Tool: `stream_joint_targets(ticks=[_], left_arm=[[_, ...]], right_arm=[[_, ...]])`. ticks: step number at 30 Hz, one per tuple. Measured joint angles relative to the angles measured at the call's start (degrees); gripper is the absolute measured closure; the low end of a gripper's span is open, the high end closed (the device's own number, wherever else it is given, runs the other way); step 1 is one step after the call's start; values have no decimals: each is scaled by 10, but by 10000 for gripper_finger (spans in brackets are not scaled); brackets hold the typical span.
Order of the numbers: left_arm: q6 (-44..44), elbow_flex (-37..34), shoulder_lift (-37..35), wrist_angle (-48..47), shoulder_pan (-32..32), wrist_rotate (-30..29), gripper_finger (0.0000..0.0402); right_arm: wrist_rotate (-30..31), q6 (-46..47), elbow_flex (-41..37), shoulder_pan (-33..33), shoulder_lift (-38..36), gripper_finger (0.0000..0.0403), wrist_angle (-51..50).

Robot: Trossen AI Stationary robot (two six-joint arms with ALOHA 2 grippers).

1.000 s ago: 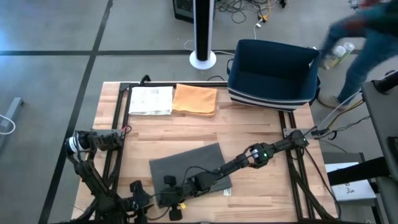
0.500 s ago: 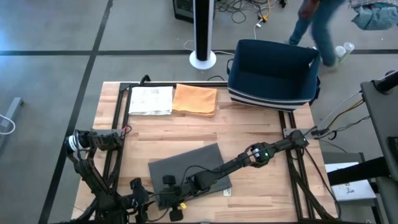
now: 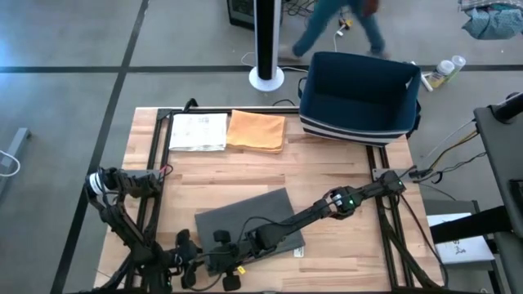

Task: Fold towel
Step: Fold the black towel

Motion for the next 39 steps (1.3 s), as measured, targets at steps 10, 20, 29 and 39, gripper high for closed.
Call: stream_joint_targets(ticks=[10, 20, 29, 39], left_arm=[[0, -20, -7, 22, 1, 3, 249], [5, -15, -15, 15, 1, 19, 248], [7, -15, -30, 8, 1, 48, 248], [5, -15, -37, -7, 0, 52, 248]], right_arm=[[-27, 20, -2, 9, 20, 400, 14], [-10, 17, -3, 11, 35, 400, 32], [23, -7, -4, 12, 35, 389, 25], [5, 3, 7, 22, 35, 310, 23]])
